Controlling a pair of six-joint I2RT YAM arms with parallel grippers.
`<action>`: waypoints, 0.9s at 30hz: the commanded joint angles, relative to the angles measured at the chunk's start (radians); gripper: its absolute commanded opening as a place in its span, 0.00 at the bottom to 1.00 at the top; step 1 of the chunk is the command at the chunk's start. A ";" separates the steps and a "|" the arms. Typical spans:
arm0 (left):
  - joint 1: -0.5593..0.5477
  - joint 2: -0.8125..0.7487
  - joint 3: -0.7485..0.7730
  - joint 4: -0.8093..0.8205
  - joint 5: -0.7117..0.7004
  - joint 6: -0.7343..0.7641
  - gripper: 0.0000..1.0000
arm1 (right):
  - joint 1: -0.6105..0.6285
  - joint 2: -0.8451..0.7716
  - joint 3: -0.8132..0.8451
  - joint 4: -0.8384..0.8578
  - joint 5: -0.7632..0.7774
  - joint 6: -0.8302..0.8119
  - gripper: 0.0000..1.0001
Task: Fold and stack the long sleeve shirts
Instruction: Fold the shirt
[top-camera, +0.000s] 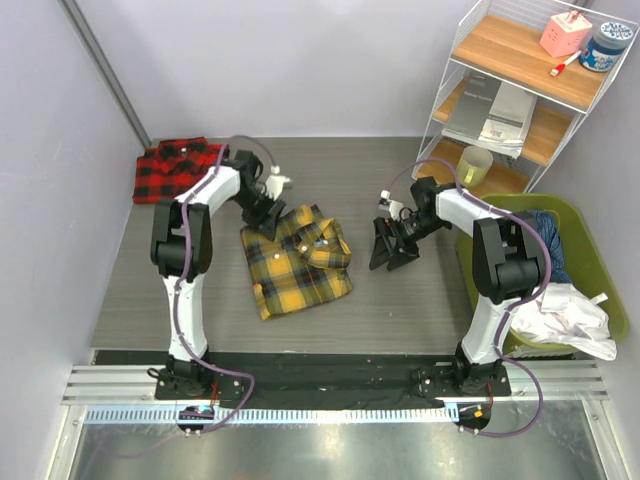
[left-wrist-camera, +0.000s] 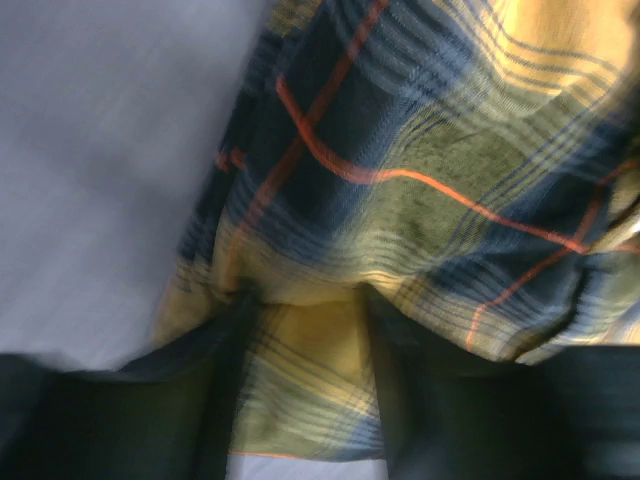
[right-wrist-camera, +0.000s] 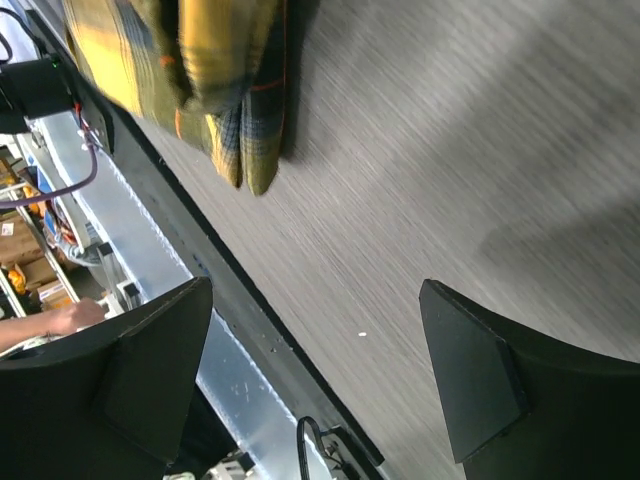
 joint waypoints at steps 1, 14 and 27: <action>-0.002 -0.113 -0.153 -0.145 -0.005 0.109 0.35 | -0.007 -0.059 -0.015 -0.011 0.018 -0.011 0.90; -0.011 -0.575 -0.515 0.070 0.217 -0.351 0.53 | -0.055 0.012 0.098 -0.059 0.047 -0.092 0.80; 0.062 -0.195 -0.190 -0.100 0.336 -0.002 0.58 | 0.085 0.050 0.075 0.128 0.061 0.020 0.57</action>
